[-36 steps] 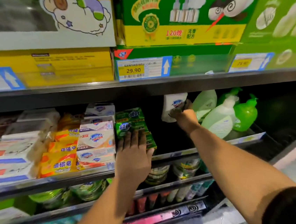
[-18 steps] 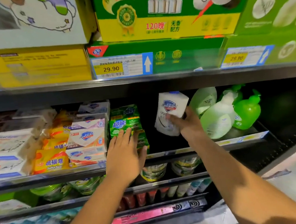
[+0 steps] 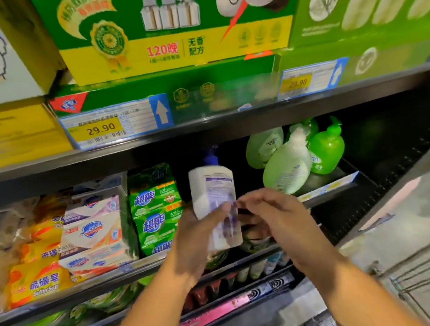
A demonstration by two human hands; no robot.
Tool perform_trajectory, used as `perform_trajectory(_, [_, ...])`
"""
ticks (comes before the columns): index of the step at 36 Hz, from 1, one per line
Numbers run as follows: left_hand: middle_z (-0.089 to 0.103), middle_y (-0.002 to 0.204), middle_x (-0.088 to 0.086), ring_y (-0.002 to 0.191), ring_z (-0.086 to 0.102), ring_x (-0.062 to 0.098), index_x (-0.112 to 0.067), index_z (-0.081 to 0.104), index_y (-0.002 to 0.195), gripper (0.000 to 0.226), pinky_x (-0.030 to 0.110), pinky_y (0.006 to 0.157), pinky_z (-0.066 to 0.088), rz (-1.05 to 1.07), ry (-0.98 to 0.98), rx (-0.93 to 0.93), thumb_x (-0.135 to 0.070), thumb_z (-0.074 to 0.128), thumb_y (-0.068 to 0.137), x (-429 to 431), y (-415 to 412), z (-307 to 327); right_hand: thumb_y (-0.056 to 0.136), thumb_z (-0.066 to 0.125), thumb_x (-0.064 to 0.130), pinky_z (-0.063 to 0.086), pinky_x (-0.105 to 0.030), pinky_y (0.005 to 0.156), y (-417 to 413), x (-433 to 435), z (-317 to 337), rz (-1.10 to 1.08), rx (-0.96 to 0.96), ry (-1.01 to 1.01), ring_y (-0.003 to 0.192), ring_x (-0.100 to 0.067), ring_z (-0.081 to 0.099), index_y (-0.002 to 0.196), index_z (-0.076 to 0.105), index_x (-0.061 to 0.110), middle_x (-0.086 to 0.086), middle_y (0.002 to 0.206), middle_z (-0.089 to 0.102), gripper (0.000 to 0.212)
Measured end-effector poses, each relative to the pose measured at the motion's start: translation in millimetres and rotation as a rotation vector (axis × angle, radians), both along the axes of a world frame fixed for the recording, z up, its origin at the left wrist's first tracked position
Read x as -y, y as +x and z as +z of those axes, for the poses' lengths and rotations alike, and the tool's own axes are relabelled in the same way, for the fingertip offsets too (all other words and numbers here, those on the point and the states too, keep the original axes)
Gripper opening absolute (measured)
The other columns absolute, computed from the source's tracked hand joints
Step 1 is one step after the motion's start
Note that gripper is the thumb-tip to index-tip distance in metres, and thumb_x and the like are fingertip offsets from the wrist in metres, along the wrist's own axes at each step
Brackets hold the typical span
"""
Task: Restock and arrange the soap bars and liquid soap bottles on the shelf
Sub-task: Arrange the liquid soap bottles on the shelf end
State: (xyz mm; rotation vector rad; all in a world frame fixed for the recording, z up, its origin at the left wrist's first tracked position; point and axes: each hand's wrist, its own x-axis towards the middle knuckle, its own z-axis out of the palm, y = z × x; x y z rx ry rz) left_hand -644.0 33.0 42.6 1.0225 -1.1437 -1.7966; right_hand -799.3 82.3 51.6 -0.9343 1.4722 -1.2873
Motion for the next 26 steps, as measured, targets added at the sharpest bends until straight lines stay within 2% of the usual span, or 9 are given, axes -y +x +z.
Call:
perform_trajectory(4, [0.073, 0.112, 0.014, 0.089, 0.073, 0.029, -0.013, 0.061, 0.126, 0.049, 0.031, 0.056, 0.056, 0.012, 0.220, -0.252, -0.038, 0.057, 0.083, 2, -1, -6, 0.093, 0.068, 0.031, 0.052, -0.025, 0.082, -7, -3, -8, -0.015, -0.047, 0.029, 0.104, -0.014, 0.069, 0.114, 0.068, 0.023, 0.006, 0.106, 0.074, 0.022])
perform_trajectory(7, [0.069, 0.121, 0.017, 0.104, 0.069, 0.034, -0.013, 0.055, 0.135, 0.055, 0.036, 0.066, 0.059, -0.011, 0.230, -0.248, -0.041, 0.054, 0.088, 2, -7, -9, 0.097, 0.062, 0.034, 0.054, -0.021, 0.077, -2, -3, -2, 0.075, 0.017, 0.045, 0.096, -0.012, 0.072, 0.107, 0.073, 0.017, 0.002, 0.102, 0.076, 0.022])
perform_trajectory(10, [0.070, 0.120, 0.018, 0.105, 0.070, 0.033, -0.008, 0.058, 0.133, 0.050, 0.042, 0.077, 0.060, -0.025, 0.176, -0.195, -0.036, 0.055, 0.090, 3, -10, -10, 0.089, 0.072, 0.041, 0.049, -0.037, 0.070, 2, -3, 1, -0.001, -0.039, 0.006, 0.076, -0.020, 0.068, 0.095, 0.071, 0.010, -0.012, 0.091, 0.074, 0.033])
perform_trajectory(13, [0.073, 0.115, 0.010, 0.099, 0.072, 0.027, -0.016, 0.061, 0.130, 0.040, 0.046, 0.083, 0.059, 0.026, 0.125, -0.107, -0.029, 0.058, 0.092, 7, -11, -9, 0.085, 0.078, 0.032, 0.044, -0.033, 0.060, 4, -5, -2, -0.133, -0.052, -0.085, 0.061, -0.014, 0.058, 0.088, 0.067, 0.010, -0.009, 0.071, 0.066, 0.025])
perform_trajectory(16, [0.071, 0.119, 0.011, 0.104, 0.069, 0.028, -0.018, 0.062, 0.128, 0.046, 0.048, 0.093, 0.051, 0.006, 0.188, -0.129, -0.043, 0.056, 0.090, 12, -10, -6, 0.091, 0.070, 0.014, 0.050, -0.031, 0.070, 7, -7, 5, -0.120, -0.063, -0.156, 0.071, -0.010, 0.063, 0.089, 0.073, 0.012, -0.005, 0.077, 0.072, 0.004])
perform_trajectory(17, [0.072, 0.115, 0.013, 0.098, 0.069, 0.027, -0.014, 0.064, 0.123, 0.055, 0.045, 0.093, 0.051, -0.021, 0.240, -0.163, -0.051, 0.055, 0.084, 12, -9, -3, 0.092, 0.066, 0.008, 0.052, -0.027, 0.074, 7, -8, 5, -0.057, -0.067, -0.158, 0.077, -0.010, 0.066, 0.091, 0.075, 0.013, -0.003, 0.083, 0.074, 0.010])
perform_trajectory(20, [0.072, 0.103, 0.015, 0.085, 0.071, 0.025, -0.012, 0.070, 0.112, 0.060, 0.045, 0.089, 0.053, -0.135, 0.315, -0.274, -0.056, 0.058, 0.074, 11, -1, 0, 0.093, 0.065, 0.005, 0.055, -0.027, 0.085, 9, -11, 10, 0.150, -0.080, -0.142, 0.095, -0.019, 0.070, 0.102, 0.077, 0.015, -0.003, 0.097, 0.076, 0.017])
perform_trajectory(23, [0.075, 0.100, 0.015, 0.082, 0.074, 0.027, -0.013, 0.080, 0.096, 0.046, 0.046, 0.069, 0.062, -0.185, 0.351, -0.403, -0.048, 0.064, 0.072, 8, 1, 2, 0.090, 0.070, 0.006, 0.054, -0.033, 0.084, -1, -9, 5, -0.009, -0.091, -0.161, 0.090, -0.021, 0.068, 0.101, 0.075, 0.017, -0.006, 0.095, 0.075, 0.017])
perform_trajectory(26, [0.074, 0.108, 0.015, 0.086, 0.074, 0.027, -0.014, 0.079, 0.101, 0.046, 0.040, 0.066, 0.061, -0.122, 0.371, -0.424, -0.047, 0.054, 0.080, 10, -1, 2, 0.087, 0.075, 0.013, 0.051, -0.021, 0.077, -9, -5, 1, -0.109, -0.097, -0.066, 0.086, -0.011, 0.064, 0.105, 0.073, 0.021, -0.004, 0.097, 0.073, 0.020])
